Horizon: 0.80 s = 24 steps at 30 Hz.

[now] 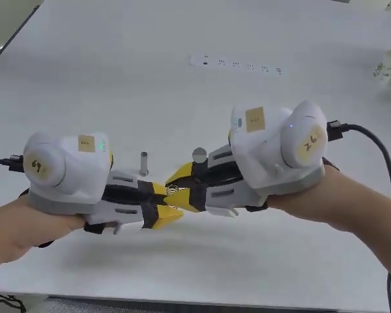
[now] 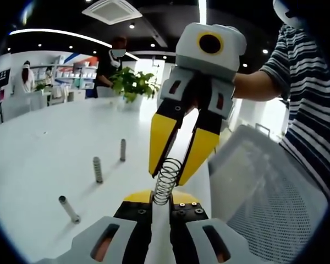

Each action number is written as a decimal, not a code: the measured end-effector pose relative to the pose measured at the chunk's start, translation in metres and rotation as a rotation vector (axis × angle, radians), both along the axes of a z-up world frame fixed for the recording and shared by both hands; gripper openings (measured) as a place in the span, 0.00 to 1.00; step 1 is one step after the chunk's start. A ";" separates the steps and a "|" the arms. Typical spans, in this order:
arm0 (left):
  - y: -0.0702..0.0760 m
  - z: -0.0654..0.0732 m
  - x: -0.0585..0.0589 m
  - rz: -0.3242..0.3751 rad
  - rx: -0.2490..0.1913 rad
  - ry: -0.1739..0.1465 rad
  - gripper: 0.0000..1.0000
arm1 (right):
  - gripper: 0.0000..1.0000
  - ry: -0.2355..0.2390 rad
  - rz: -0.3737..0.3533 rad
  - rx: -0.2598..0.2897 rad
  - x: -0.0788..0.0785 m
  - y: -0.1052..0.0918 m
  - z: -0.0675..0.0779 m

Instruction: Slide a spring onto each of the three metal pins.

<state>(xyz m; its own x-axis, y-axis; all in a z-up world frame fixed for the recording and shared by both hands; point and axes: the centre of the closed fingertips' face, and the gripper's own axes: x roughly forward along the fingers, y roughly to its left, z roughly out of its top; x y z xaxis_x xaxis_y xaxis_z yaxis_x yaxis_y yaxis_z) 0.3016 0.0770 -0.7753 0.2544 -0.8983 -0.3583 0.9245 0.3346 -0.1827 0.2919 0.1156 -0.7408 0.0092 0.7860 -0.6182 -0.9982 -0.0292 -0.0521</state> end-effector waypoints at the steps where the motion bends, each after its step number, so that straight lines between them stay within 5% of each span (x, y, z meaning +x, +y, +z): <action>1: 0.000 0.000 0.000 0.000 0.000 -0.002 0.03 | 0.07 -0.006 0.003 -0.001 0.000 0.000 0.000; 13: -0.002 0.001 0.000 0.005 -0.001 0.005 0.04 | 0.07 -0.018 0.006 -0.009 0.000 -0.004 0.002; 24: 0.005 0.001 0.007 0.050 0.008 0.002 0.16 | 0.07 -0.033 0.003 -0.008 0.002 -0.004 0.003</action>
<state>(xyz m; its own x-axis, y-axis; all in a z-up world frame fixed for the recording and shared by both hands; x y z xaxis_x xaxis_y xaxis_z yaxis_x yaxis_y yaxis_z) 0.3085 0.0817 -0.7740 0.2981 -0.8818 -0.3656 0.9063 0.3817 -0.1816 0.2936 0.1117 -0.7383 0.0277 0.7812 -0.6237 -0.9958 -0.0327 -0.0852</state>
